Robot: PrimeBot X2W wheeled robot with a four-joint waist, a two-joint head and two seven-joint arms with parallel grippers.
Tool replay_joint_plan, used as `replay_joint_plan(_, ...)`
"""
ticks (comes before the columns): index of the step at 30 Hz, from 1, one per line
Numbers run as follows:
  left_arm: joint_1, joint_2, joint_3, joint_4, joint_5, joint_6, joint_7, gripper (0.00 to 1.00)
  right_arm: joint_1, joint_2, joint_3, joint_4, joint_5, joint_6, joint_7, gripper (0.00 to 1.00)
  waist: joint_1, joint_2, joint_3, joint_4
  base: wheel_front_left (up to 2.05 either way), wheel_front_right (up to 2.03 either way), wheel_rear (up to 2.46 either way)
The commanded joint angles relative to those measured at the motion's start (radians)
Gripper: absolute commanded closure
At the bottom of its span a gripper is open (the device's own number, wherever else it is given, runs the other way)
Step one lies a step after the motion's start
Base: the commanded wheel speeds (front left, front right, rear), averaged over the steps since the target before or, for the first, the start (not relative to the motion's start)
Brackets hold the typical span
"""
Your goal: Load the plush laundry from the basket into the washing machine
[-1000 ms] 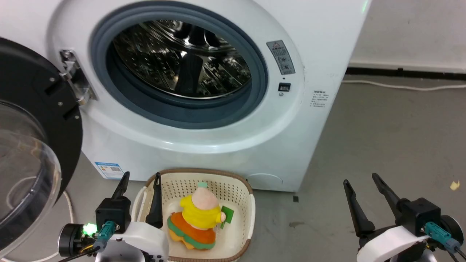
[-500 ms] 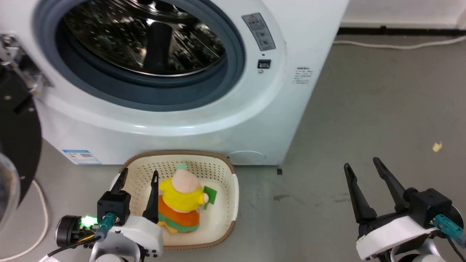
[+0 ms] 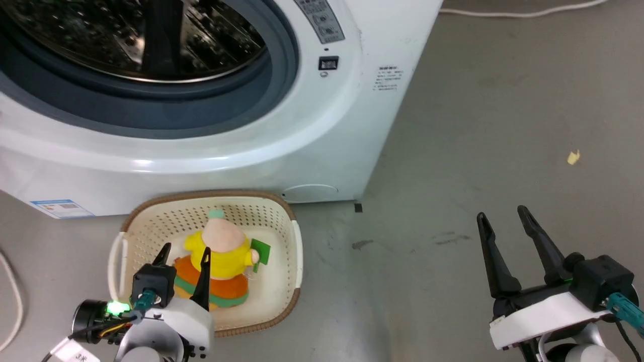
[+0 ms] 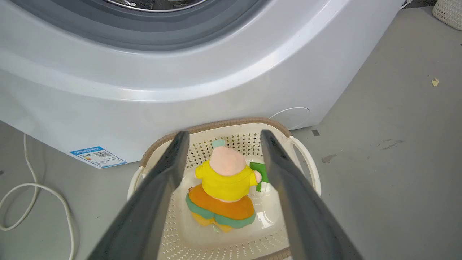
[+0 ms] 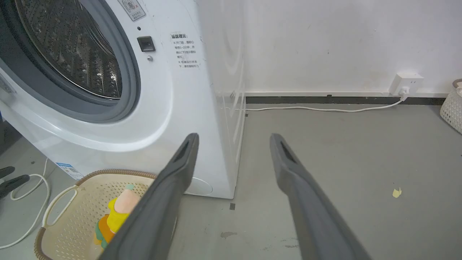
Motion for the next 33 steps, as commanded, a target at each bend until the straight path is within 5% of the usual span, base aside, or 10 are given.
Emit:
replay_joint_plan(1, -0.025, 0.013, -0.003, 0.021, -0.006, -0.007, -0.001, 0.0, -0.018, 0.0, 0.004, -0.01, 0.016, 0.0, -0.009, 0.0, -0.0001, -0.0001, 0.019, -0.016, 0.0, 0.0, 0.0)
replay_joint_plan(23, -0.157, 0.138, -0.036, 0.241, -0.063, -0.049, 0.147, 0.0, -0.068, 0.0, 0.031, -0.038, 0.099, -0.001, -0.055, 0.0, -0.0001, -0.0001, 0.201, -0.115, 0.0, 0.0, 0.0)
replay_joint_plan(33, -0.24, 0.185, -0.065, 0.319, -0.049, -0.02, 0.158, 0.0, -0.074, 0.0, 0.029, -0.056, 0.147, -0.001, -0.076, 0.0, -0.0001, -0.0001, 0.278, -0.157, 0.0, 0.0, 0.0)
